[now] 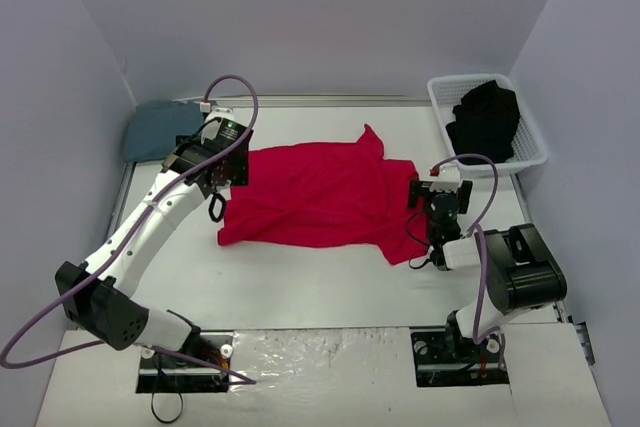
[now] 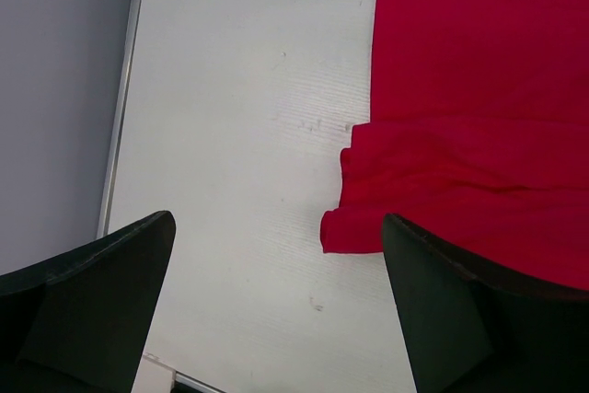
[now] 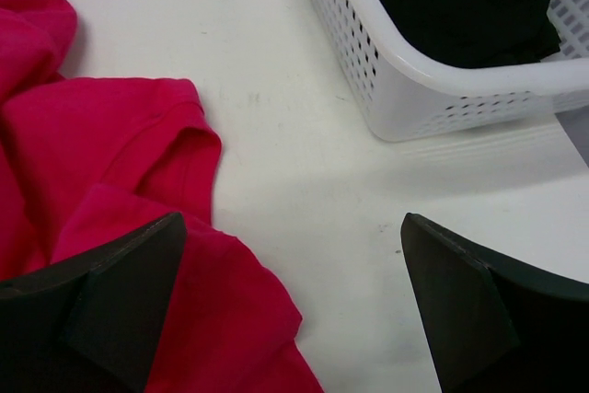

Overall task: Fold and stack the t-shirts
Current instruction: Flatten out the tshirt

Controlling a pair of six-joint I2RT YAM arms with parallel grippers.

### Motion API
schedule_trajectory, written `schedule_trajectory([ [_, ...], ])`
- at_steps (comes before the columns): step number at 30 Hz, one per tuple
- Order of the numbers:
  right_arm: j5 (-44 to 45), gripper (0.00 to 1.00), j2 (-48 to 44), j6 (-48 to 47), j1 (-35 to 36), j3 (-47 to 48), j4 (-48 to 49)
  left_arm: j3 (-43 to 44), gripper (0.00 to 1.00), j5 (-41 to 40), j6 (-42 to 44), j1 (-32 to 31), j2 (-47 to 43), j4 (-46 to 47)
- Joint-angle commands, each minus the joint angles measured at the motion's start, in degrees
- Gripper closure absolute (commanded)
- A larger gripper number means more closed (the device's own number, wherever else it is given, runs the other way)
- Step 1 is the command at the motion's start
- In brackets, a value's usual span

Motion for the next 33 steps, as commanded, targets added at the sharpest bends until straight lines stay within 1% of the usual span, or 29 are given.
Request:
schedule_trajectory([
  [1,3.57,0.0,0.7,1.52,-1.23,0.43,10.41,2.67,0.06,-1.99,-0.3,-0.46,-0.05,-1.68],
  [4,0.76,0.0,3.67,2.41,-2.55,-1.32,15.4,2.32,0.06,-1.9,-0.48,-0.46,0.13,-1.59],
  [16,0.58,0.0,4.13,3.8,-3.87,1.13,12.27,0.56,0.06,-2.95,-0.04,-0.46,-0.93,0.25],
  [18,0.58,0.0,4.04,4.25,-4.4,1.75,10.6,0.74,0.06,-2.52,0.14,-0.38,-0.49,0.52],
  [33,-0.65,0.0,4.39,4.6,-5.28,2.1,10.42,0.56,0.06,-4.18,1.81,-0.29,0.65,3.68],
])
